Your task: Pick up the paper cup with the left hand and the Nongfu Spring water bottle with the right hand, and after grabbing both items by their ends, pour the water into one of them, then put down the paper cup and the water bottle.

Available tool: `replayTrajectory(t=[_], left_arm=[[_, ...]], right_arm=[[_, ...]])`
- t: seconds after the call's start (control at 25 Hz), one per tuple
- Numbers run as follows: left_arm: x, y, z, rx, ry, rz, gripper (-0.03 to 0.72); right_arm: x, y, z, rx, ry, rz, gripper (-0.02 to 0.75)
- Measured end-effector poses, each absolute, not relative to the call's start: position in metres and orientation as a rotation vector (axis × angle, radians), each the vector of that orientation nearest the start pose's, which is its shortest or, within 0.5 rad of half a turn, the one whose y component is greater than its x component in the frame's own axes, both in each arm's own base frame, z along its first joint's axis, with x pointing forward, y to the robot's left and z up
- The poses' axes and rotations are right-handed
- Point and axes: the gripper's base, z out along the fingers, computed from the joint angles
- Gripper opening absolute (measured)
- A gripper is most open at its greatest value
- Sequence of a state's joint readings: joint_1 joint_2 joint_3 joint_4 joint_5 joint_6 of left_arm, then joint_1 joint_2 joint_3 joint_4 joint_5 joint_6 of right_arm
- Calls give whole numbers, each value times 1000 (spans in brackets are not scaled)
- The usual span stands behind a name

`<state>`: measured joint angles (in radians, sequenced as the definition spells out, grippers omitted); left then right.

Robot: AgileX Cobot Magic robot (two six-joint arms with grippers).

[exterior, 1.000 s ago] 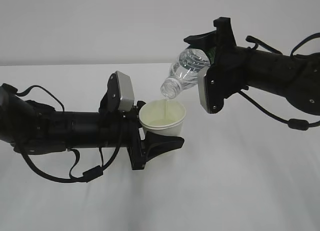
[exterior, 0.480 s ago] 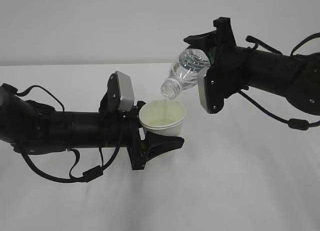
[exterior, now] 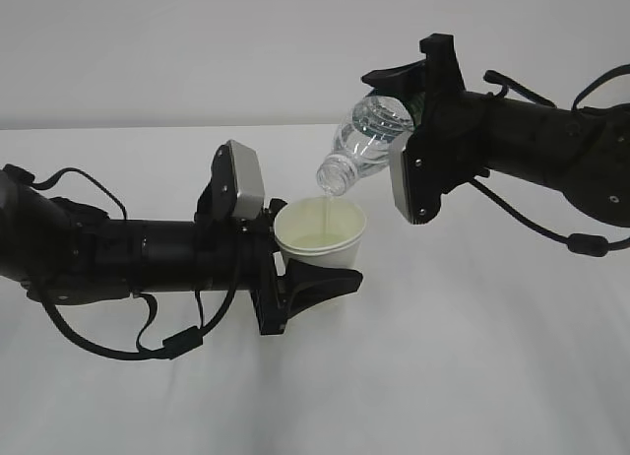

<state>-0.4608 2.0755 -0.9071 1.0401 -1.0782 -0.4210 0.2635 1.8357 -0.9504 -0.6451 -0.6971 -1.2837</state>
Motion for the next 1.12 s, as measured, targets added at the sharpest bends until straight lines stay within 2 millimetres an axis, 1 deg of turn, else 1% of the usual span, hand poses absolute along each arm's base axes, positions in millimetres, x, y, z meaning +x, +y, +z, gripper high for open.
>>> replayTrajectory(t=[1.12], left_arm=[[295, -224, 122, 1183, 1468, -951, 484]], right_arm=[[362, 134, 205, -1695, 654, -765, 483]])
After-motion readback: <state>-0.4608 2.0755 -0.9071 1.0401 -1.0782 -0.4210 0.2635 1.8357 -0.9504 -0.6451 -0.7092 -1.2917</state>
